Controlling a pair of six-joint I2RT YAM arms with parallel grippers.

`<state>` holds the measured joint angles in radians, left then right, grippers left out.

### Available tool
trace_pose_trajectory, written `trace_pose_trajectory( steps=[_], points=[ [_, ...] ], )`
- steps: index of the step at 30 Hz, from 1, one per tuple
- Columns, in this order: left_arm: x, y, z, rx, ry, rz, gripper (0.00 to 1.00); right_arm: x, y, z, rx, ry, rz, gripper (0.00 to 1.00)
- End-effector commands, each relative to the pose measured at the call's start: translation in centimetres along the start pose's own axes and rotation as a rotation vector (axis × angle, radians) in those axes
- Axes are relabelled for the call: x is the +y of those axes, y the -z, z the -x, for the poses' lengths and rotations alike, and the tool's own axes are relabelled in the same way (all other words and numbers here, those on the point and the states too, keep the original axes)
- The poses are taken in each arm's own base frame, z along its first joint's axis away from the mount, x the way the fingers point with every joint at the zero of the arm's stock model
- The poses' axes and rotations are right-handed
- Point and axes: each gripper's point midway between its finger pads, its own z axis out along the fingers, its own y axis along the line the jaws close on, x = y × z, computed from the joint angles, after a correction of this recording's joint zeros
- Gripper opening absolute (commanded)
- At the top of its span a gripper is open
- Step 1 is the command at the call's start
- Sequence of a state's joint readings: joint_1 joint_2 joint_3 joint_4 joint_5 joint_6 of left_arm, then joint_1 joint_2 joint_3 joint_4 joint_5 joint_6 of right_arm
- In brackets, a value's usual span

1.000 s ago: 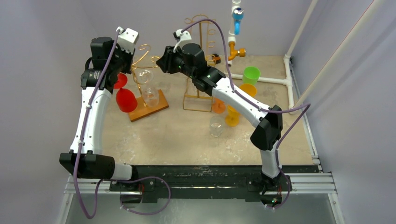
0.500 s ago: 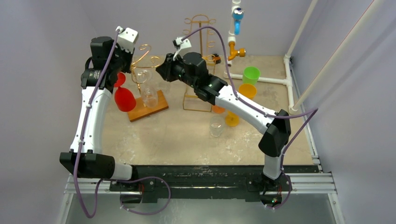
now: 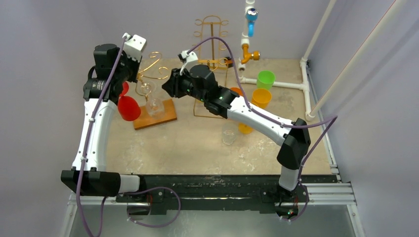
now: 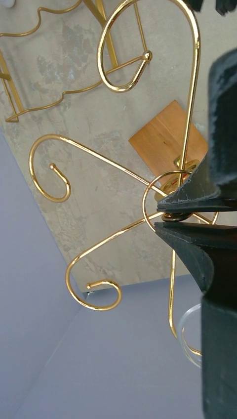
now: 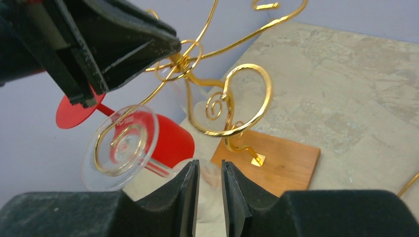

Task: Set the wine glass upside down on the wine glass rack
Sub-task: Adjust the wine rack at the center of the board.

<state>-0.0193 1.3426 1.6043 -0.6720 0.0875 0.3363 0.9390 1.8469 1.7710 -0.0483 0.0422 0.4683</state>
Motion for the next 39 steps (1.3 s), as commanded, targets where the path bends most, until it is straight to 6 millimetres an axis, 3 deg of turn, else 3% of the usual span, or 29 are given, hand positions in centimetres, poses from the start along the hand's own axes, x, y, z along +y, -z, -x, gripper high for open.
trace_pose_trajectory(
  steps=[1,6,10,13,19,23,30,32,36,39],
  points=[
    [2.3,2.1,-1.4,0.051,-0.054,0.115,0.04,0.1,3.6,5.6,-0.12,0.016,-0.013,0.31],
    [2.5,2.6,-1.6,0.051,-0.069,0.127,0.03,-0.7,5.1,6.7,-0.143,0.016,-0.026,0.34],
    [2.5,2.8,-1.7,0.053,-0.072,0.129,0.03,0.2,5.5,6.9,-0.146,0.004,0.023,0.55],
    [2.3,2.9,-1.9,0.057,-0.07,0.121,0.03,0.9,4.9,7.1,-0.14,-0.007,0.053,0.64],
    [1.8,3.8,-1.8,0.045,-0.059,0.104,0.03,1.7,2.8,6.3,-0.097,-0.031,0.099,0.65],
    [1.7,4.1,-1.8,0.038,-0.059,0.103,0.03,2.3,1.8,5.5,-0.076,-0.072,0.148,0.61],
    [0.7,3.8,-1.5,0.019,-0.041,0.054,0.06,2.9,1.1,4.9,-0.076,-0.133,0.2,0.43],
    [0.5,3.6,-1.3,0.013,-0.034,0.041,0.14,2.8,1.2,4.9,-0.085,-0.141,0.2,0.38],
    [0.4,3.4,-0.6,0.0,-0.008,0.025,0.39,2.5,1.0,5.0,-0.095,-0.149,0.187,0.28],
    [0.5,3.3,-0.4,0.018,0.013,0.029,0.47,2.2,0.8,5.0,-0.1,-0.157,0.173,0.23]
  ],
)
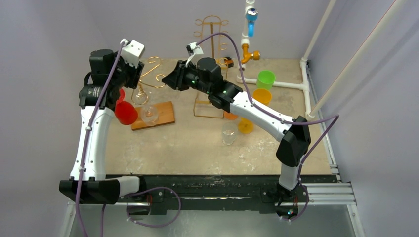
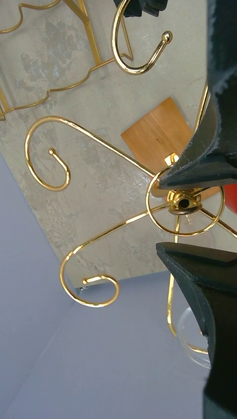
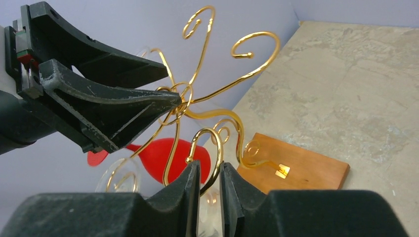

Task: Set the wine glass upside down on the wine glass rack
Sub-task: Adjust the wine rack at the center of the board.

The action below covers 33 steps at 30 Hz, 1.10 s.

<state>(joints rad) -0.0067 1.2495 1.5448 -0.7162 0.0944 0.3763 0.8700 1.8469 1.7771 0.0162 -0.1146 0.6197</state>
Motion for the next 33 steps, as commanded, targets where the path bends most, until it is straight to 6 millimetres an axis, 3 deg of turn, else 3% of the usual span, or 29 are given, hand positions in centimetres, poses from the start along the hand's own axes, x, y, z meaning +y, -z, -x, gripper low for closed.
trace_pose_trajectory(
  steps=[1,7,13,17,22,33],
  points=[
    [0.9,0.7,0.7,0.014,0.052,0.034,0.49,2.3,0.3,2.4,-0.082,0.002,0.065,0.21],
    [1.0,1.4,0.8,0.017,0.105,0.053,0.52,1.4,0.4,2.3,-0.095,-0.007,0.029,0.13],
    [0.6,1.0,-0.3,0.056,0.099,0.038,0.48,0.9,0.3,2.1,-0.095,-0.031,0.003,0.07],
    [1.1,-0.9,-1.1,0.089,0.092,0.058,0.46,0.7,0.3,2.2,-0.101,-0.04,-0.01,0.02],
    [1.6,-3.3,-0.6,0.091,0.109,0.063,0.45,0.6,0.8,2.7,-0.121,-0.043,-0.028,0.02],
    [1.9,-8.5,0.6,0.109,0.143,0.019,0.41,1.4,0.7,2.8,-0.126,-0.061,-0.002,0.08]
  ],
)
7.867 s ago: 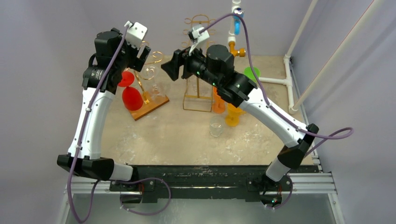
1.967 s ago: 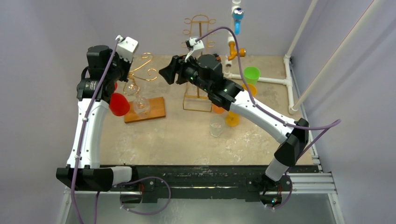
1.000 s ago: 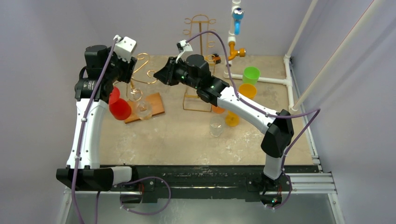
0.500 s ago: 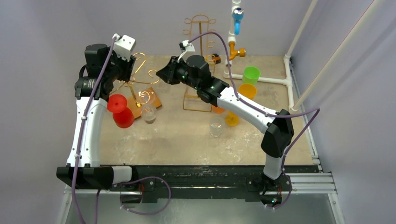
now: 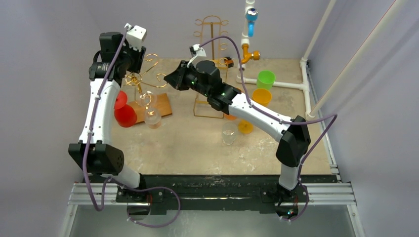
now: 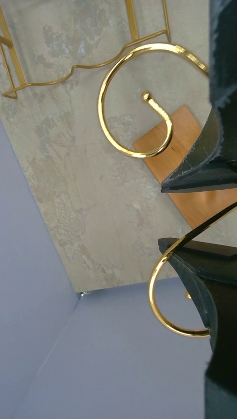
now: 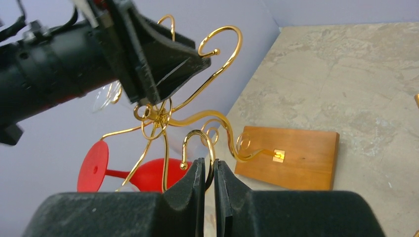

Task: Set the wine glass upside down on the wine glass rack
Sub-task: Adjust the wine rack at the center of the board.

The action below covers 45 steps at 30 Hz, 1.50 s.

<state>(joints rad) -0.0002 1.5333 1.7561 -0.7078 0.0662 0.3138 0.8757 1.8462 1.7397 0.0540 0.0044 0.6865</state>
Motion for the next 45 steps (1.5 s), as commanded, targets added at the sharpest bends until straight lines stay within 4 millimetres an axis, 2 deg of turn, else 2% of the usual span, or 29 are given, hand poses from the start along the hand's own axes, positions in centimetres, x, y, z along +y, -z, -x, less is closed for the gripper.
trace_pose_trajectory(
  steps=[1,6,10,19,24,27,32,35,38,43,45],
  points=[
    [0.3,-1.9,-0.2,0.048,0.072,0.012,0.41,3.3,1.1,2.4,-0.054,-0.005,0.094,0.08],
    [0.4,-3.4,0.0,0.052,0.066,0.008,0.4,4.2,0.5,2.2,-0.04,-0.018,0.117,0.1],
    [0.3,-4.7,0.4,0.056,0.065,-0.016,0.41,4.8,0.2,2.0,-0.029,-0.027,0.136,0.16],
    [-1.9,-8.0,0.4,0.09,0.023,-0.094,0.41,5.5,-0.5,2.0,-0.015,-0.038,0.148,0.24],
    [-3.4,-8.5,0.8,0.081,0.013,-0.144,0.41,5.7,-0.6,1.8,-0.006,-0.035,0.163,0.35],
    [-3.9,-8.7,0.7,0.084,0.007,-0.158,0.41,5.3,-0.9,2.0,-0.005,-0.022,0.149,0.46],
    [-3.5,-8.5,1.0,0.077,-0.008,-0.144,0.42,3.6,-0.7,3.4,-0.024,-0.017,0.12,0.52],
    [-3.4,-8.0,1.6,0.06,-0.012,-0.146,0.48,3.1,0.0,4.6,-0.047,-0.012,0.116,0.52],
    [-3.3,-7.3,2.3,0.047,-0.017,-0.144,0.59,2.8,0.2,5.4,-0.056,-0.002,0.11,0.53],
    [-2.4,-6.3,3.6,0.016,-0.013,-0.108,0.86,2.8,-0.2,5.6,-0.053,0.006,0.11,0.54],
    [-2.2,-6.1,4.1,0.002,-0.011,-0.1,0.88,2.8,-0.5,5.5,-0.048,0.003,0.115,0.54]
  ],
)
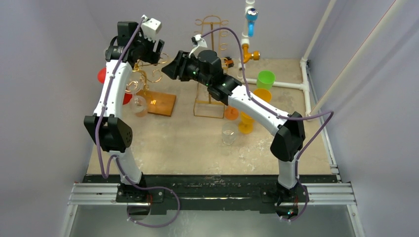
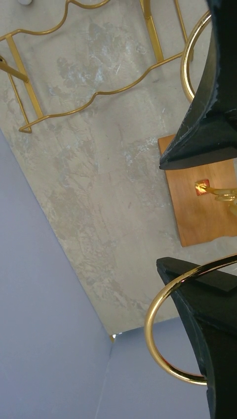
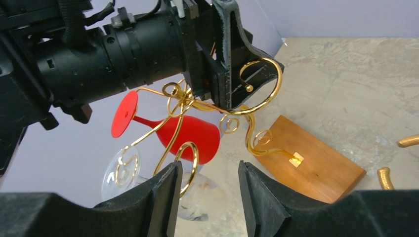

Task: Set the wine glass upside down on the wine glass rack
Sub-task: Adjust the wine rack at the center of the board.

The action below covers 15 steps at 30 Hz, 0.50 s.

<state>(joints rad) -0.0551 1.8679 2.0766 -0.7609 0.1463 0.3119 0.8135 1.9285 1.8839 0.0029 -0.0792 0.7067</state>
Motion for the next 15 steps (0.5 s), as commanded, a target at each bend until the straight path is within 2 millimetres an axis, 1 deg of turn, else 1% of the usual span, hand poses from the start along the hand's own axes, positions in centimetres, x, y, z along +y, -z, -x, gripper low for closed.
trace_pose_trajectory(
  steps=[1,6,8,10,11,15],
  points=[
    [0.7,2.5,1.8,-0.023,0.006,0.047,0.88,3.8,0.9,3.0,-0.05,0.026,0.092,0.54],
    [1.0,2.6,2.3,-0.033,-0.001,0.057,0.9,3.8,0.1,2.8,-0.046,0.024,0.097,0.54],
    [1.0,2.5,2.3,-0.03,-0.002,0.062,0.94,3.9,-0.2,3.0,-0.051,0.026,0.102,0.54],
    [1.1,2.5,2.2,-0.028,0.001,0.064,0.97,3.5,-0.7,2.5,-0.033,0.024,0.088,0.53],
    [1.0,2.4,2.2,-0.028,0.001,0.063,0.97,3.3,-1.0,2.3,-0.025,0.022,0.082,0.53],
    [0.9,2.1,2.2,-0.03,0.003,0.052,0.92,2.5,-2.0,1.3,0.007,0.015,0.069,0.51]
  ],
)
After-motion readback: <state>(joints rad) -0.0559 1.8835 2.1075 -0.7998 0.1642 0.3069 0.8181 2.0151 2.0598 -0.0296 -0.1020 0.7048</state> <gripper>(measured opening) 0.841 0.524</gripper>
